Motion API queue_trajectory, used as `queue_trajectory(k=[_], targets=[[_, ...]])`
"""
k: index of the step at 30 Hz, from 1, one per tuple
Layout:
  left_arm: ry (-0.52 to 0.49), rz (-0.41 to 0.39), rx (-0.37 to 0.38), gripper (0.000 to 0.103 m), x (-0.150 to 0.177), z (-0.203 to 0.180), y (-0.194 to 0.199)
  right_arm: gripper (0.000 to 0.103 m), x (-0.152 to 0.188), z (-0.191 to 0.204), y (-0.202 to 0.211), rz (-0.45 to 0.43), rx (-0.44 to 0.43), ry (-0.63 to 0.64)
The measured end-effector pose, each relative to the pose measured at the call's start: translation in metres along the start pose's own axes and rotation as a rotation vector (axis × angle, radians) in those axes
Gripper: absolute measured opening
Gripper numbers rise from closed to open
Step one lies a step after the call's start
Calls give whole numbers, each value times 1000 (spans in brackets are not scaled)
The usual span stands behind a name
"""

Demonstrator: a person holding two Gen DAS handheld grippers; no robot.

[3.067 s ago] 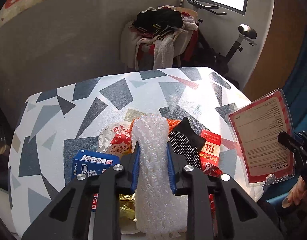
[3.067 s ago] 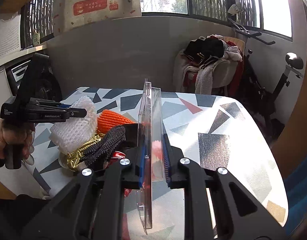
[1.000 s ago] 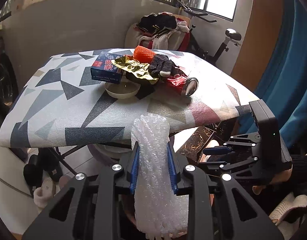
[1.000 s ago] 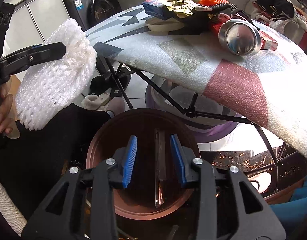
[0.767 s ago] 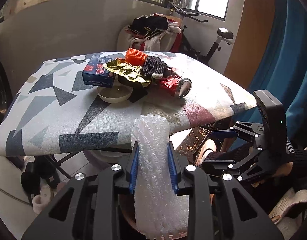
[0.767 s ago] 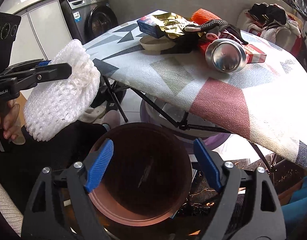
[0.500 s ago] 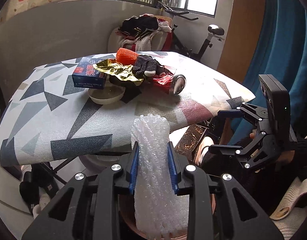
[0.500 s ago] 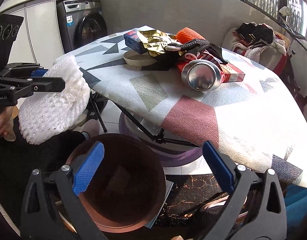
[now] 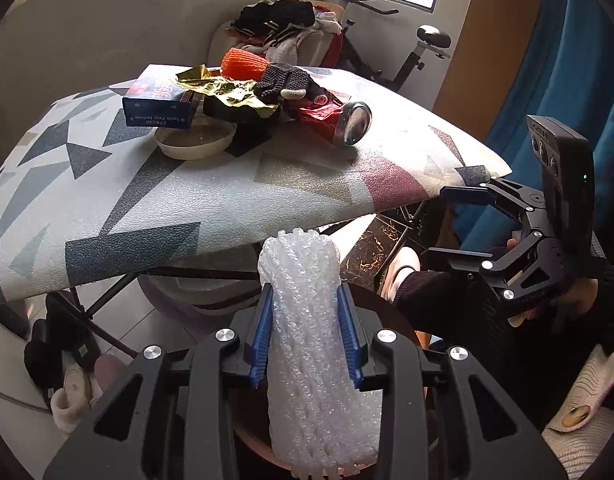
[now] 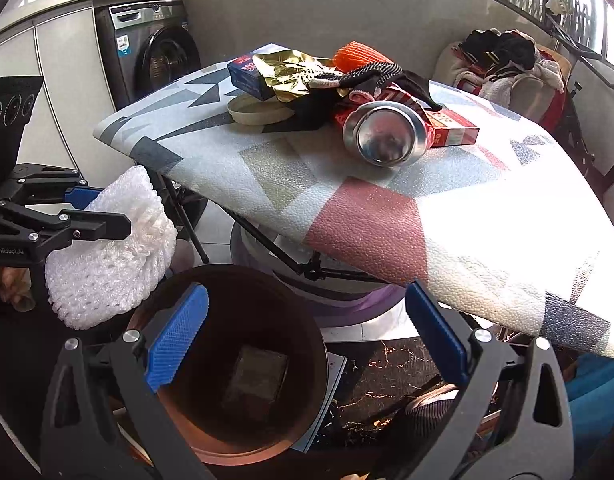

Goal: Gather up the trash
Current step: 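Lower the foam sleeve into the brown bin and open the left gripper, then raise both tools from the bin back toward the trash pile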

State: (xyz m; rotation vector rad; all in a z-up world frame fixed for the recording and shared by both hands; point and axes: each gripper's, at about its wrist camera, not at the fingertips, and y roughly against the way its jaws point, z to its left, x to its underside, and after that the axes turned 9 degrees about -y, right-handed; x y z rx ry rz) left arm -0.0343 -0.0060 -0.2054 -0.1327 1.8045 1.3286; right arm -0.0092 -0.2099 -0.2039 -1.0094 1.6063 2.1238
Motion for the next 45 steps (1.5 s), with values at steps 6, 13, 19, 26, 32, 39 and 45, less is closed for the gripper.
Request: queue_trajectory(k=[6,13,19,26,32,39,45], targets=[[8,6,6,43,1,2,-2,97,0,0,0,1,0,2],[12,11,5,89,1,2,-4,97,1,1,-1,4,0,0],[49,-3,-14,97,1,10,-2,97,1,-1,-1,4,-2,-7],[51,-6,-49,97,0,11,-1,97,1,-1,-1,5,-4,-9],[45,-39,-80,97,-2,9,5,97,0,-4,-1,6,1,-25],[38,-37,-79,97,-2,8,4,97,1,-3,-8,40,-16,-24],[15,-57,-90,97,-4,4,7,97,1,-6,-12,56,-16,-36]])
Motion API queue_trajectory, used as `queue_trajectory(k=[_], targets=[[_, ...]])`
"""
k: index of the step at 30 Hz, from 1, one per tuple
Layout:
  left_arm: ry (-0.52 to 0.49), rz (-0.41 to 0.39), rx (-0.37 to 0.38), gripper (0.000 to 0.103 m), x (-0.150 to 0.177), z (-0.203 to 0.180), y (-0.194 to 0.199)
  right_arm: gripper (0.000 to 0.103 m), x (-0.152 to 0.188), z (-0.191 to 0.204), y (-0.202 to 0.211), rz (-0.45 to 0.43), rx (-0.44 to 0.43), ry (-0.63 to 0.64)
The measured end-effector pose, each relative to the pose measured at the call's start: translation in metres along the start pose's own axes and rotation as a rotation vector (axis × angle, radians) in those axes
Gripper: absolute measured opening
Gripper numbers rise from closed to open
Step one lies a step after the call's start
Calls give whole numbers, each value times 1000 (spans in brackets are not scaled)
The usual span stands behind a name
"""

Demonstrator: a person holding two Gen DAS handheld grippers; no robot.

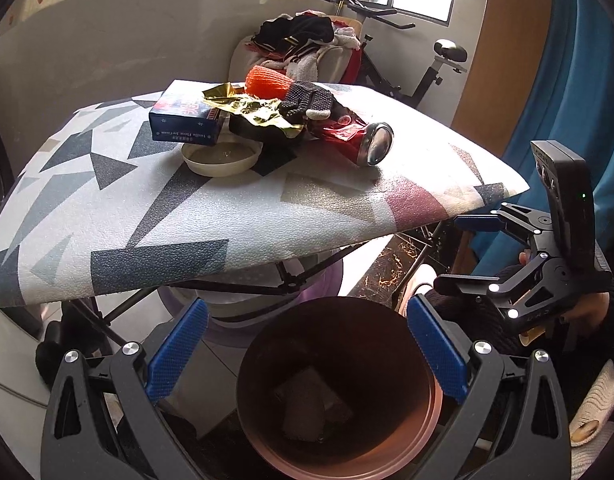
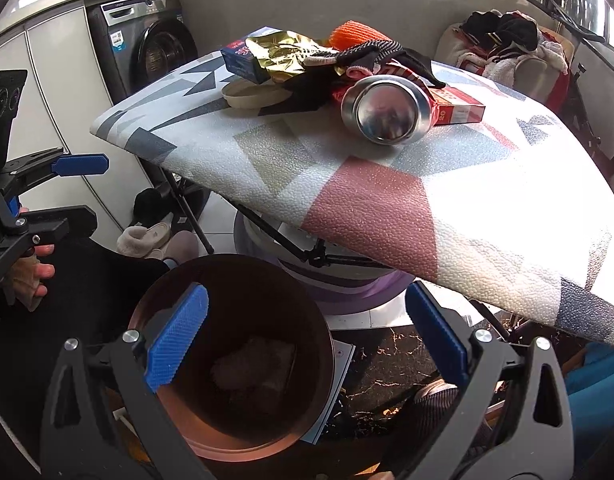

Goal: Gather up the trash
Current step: 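Raise both tools from the bin back toward the trash pile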

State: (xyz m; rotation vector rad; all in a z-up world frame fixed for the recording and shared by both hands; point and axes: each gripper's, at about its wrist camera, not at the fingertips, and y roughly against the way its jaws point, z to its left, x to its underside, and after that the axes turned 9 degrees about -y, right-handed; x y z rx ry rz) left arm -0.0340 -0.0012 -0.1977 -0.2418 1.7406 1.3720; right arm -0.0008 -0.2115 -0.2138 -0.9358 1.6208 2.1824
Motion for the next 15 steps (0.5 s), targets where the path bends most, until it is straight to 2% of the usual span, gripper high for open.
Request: queue_trajectory(k=[7,10,15], targets=[[2,-37,-7,97,-3,1,7,97,-4,-13,9,-39,-17,-64],[15,-53,-25,97,-8,7,12,97,-11,-20,18,-81,25,-92],[38,-36,-81,97,-17,23,13,97,-30,-41,20,-75,85,-137]])
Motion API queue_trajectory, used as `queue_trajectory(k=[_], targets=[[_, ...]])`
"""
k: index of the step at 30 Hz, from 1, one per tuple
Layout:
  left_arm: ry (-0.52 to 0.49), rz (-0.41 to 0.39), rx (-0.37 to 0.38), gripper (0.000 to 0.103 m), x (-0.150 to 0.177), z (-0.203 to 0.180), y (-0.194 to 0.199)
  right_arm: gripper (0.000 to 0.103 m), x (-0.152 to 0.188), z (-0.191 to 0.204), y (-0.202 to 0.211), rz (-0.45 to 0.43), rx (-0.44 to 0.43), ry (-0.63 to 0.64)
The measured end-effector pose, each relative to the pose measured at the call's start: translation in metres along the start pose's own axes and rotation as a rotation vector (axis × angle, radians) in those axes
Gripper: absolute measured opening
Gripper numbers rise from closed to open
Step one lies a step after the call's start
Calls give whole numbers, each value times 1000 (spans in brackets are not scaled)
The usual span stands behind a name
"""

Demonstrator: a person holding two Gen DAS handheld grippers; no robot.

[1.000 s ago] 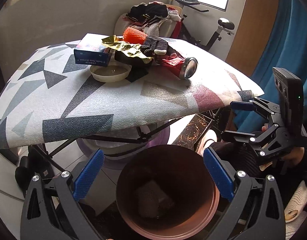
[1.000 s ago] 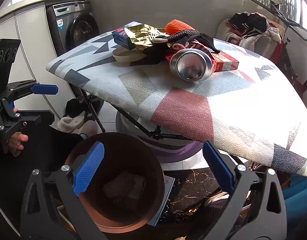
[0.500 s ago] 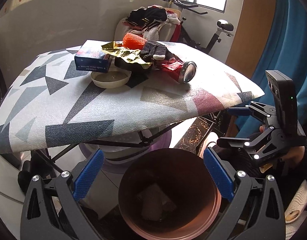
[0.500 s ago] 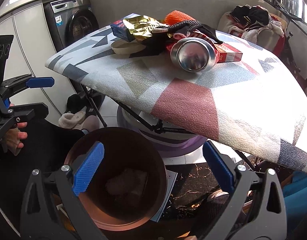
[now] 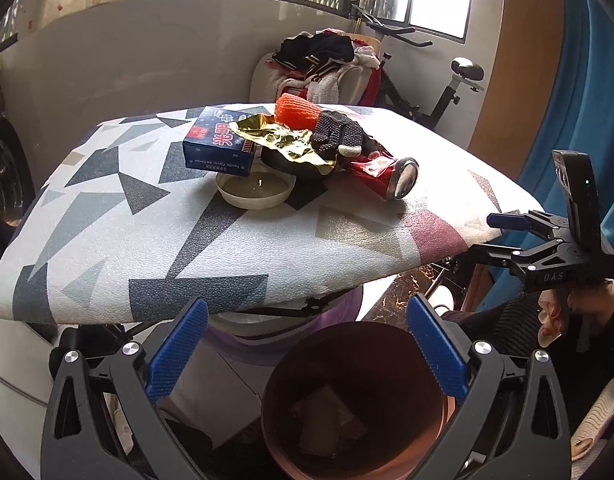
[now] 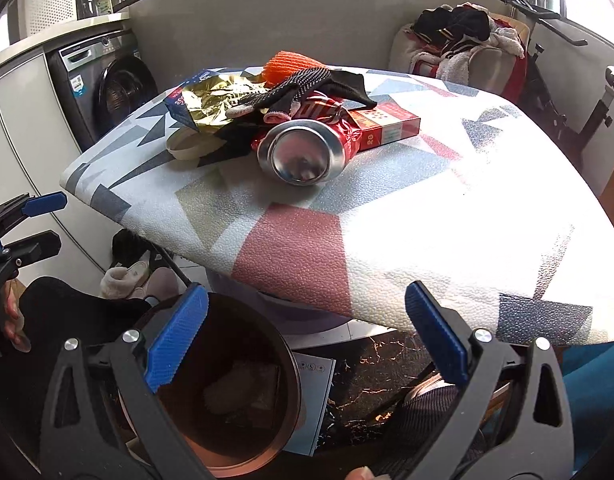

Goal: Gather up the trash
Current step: 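Raise both tools from the bin back toward the trash pile, then grasp the red Coca-Cola can with the right gripper while the left grasps the gold foil wrapper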

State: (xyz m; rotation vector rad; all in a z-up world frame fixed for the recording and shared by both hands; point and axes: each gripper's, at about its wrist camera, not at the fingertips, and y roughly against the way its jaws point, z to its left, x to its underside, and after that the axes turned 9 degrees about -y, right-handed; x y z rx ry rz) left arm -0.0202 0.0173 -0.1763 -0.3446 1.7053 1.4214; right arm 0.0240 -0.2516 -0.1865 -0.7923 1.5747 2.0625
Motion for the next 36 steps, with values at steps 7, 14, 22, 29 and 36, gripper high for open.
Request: queue_trajectory(k=[7,14,22,29,36], targets=[[105,13,-56,97,-19,35,-2,96,-42,-24,-7,-17,-18,-130],[185,-25,-65,97,-37,57,-5,80,-65,-1,-35,45,-142,-289],[181,-16,-46,97,-40,55,-16,68,-84,-2,-67,60,-164,-507],[204,-8,-25,93,-37,59,-21,55,-84,-34,-56,2,-86,-566],[266,-3,10,88,-41,67,-30,51,-99,-43,-45,-42,9,-525]])
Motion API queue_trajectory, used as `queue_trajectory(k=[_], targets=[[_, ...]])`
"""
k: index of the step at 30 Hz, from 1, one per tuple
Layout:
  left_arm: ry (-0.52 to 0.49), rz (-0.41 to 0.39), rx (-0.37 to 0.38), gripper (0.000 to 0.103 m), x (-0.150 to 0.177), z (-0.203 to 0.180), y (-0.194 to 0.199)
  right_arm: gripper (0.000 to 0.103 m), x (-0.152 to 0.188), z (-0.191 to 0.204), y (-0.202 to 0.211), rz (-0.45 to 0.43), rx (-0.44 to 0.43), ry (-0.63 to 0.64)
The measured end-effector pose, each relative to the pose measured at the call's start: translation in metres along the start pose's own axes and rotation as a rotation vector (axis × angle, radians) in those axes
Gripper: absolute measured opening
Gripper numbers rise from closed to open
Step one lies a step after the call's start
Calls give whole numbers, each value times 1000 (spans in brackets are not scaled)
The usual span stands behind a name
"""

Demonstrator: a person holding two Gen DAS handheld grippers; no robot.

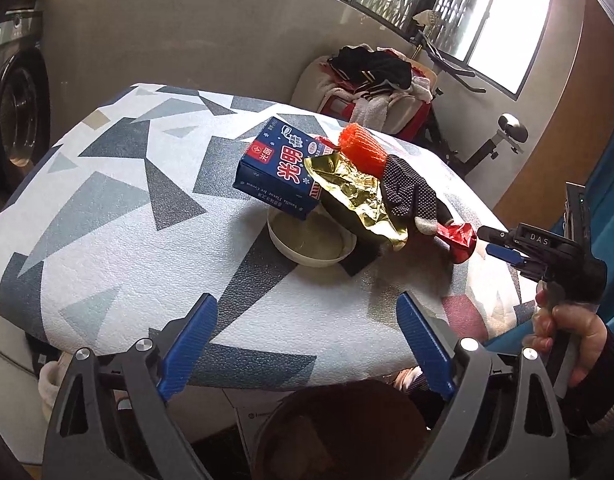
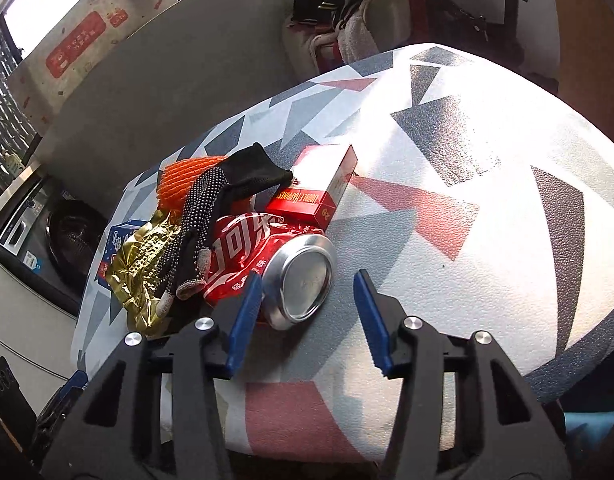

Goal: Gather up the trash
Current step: 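Grasp the red Coca-Cola can with the right gripper while the left grasps the gold foil wrapper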

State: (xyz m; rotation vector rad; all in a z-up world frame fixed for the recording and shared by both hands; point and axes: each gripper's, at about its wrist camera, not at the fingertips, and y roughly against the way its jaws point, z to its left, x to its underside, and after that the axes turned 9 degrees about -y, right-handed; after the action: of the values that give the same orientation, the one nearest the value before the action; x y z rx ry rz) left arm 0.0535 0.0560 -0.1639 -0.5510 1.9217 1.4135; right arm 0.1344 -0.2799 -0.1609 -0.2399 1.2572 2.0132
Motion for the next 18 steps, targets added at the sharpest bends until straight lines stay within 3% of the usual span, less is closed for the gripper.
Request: queue_trajectory(k=[7,9,10,14,16,18], targets=[[63,3,44,80,-11,1,-5,50,-3,14,-25,29,26,13],[89,9,72,76,-16,2,-7,28,-5,9,-33,50,17,-9],[104,10,87,74,-20,3,-9,27,-5,8,-33,51,14,-19],[186,51,211,65,-36,4,-32,26,-4,7,-22,7,21,28],[217,86,244,54,-44,2,-52,26,-2,6,-18,1,19,42],[238,102,259,51,-52,-1,-67,26,-1,3,-15,-6,21,49]])
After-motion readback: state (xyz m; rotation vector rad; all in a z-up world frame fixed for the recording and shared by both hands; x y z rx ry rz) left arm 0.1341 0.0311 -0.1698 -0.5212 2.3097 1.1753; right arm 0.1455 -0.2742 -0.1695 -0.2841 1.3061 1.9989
